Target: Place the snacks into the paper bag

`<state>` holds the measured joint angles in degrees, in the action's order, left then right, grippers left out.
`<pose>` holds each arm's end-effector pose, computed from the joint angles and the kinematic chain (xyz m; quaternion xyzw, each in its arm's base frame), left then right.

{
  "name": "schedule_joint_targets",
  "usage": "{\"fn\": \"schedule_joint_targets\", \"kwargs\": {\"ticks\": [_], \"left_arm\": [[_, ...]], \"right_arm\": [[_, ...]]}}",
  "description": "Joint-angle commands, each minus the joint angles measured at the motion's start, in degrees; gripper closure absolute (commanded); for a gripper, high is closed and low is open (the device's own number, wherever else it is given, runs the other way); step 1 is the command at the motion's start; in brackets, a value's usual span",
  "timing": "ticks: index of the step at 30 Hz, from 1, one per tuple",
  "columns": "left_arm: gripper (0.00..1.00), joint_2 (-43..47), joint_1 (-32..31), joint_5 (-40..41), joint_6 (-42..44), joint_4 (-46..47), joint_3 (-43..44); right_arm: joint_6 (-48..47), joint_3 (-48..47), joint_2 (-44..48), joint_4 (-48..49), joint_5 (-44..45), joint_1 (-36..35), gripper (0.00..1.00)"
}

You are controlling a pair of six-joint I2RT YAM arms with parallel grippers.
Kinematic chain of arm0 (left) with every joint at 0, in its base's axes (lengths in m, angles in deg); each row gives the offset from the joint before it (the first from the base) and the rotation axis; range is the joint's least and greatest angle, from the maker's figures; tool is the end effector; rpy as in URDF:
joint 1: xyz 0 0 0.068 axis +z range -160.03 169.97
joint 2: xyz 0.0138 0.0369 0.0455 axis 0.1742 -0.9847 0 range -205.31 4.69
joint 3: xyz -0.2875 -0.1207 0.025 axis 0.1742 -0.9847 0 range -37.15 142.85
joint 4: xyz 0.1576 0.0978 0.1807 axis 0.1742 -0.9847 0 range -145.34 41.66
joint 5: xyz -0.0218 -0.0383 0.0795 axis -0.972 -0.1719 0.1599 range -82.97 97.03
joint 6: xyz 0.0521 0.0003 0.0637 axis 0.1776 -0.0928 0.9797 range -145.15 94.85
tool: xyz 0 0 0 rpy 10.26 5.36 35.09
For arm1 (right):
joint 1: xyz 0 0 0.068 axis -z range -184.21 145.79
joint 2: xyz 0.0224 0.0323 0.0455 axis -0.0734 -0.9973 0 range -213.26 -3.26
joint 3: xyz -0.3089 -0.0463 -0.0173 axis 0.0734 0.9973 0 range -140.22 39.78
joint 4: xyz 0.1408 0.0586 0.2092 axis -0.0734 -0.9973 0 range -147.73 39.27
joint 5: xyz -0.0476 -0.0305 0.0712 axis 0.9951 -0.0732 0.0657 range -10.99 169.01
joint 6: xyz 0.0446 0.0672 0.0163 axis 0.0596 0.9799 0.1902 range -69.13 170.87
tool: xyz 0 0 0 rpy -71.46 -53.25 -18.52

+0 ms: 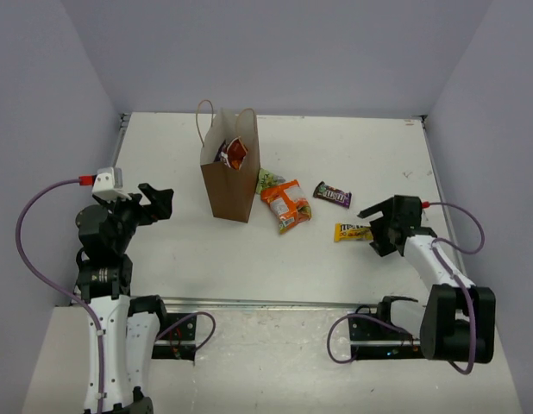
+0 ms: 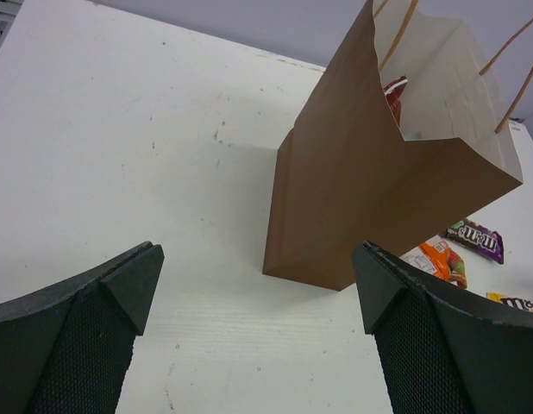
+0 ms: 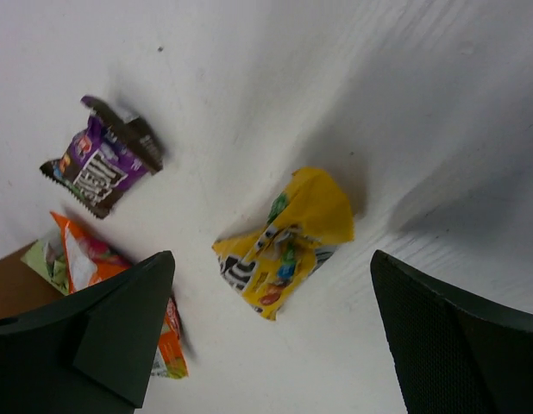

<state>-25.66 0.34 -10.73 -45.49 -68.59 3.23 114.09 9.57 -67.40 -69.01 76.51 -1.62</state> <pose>0.1267 0.0011 0.3438 -0.1053 0.7572 -0.1731 0.6210 0.2105 -0.0065 0.1876 0.5080 0.7980 0.1812 0.2690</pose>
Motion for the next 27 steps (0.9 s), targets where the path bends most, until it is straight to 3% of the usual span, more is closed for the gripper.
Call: {"fn": "schedule_joint_targets", "kwargs": {"ticks": [1,3,5,8,9,11,13,17,21,24,27], "left_arm": [[0.0,0.29,0.26,-0.26,1.0,1.71,-0.3],[0.0,0.38,0.26,-0.17,1.0,1.71,-0.3],[0.0,0.29,0.35,-0.17,1.0,1.71,-0.3],[0.0,0.29,0.26,-0.08,1.0,1.62,-0.3],[0.0,0.38,0.26,-0.08,1.0,1.7,-0.3],[0.0,0.29,0.26,-0.08,1.0,1.71,-0.3],[0.0,0.2,0.26,-0.08,1.0,1.71,-0.3],[0.0,0.11,0.26,-0.17,1.0,1.79,-0.39],[0.0,0.03,0.35,-0.08,0.91,1.71,-0.39],[0.0,0.11,0.26,0.09,0.83,1.71,-0.39],[0.0,0.11,0.26,0.18,0.91,1.71,-0.48]], "right_arm": [[1.55,-2.65,-5.97,3.87,-1.01,4.42,0.01],[1.73,-3.18,-10.19,5.36,-3.55,6.36,0.01],[2.08,-3.18,-12.32,7.02,-4.96,6.81,0.12],[2.78,-2.22,-13.12,8.96,-4.18,6.9,0.44],[2.78,-1.26,-12.77,9.4,-4.18,6.9,0.7],[2.44,-0.29,-10.58,10.45,-5.4,6.9,0.99],[1.47,0.86,-8.38,10.9,-7.07,6.82,1.0],[-0.03,2.88,5.55,7.85,-8.31,3.23,1.0],[-3.01,-1.94,17.28,4.05,-6.64,-11.0,1.0],[-8.27,-10.6,17.65,3.43,-9.87,-18.55,1.0],[-14.78,-22.81,11.96,0.27,-12.18,-25.14,1.0]]}}
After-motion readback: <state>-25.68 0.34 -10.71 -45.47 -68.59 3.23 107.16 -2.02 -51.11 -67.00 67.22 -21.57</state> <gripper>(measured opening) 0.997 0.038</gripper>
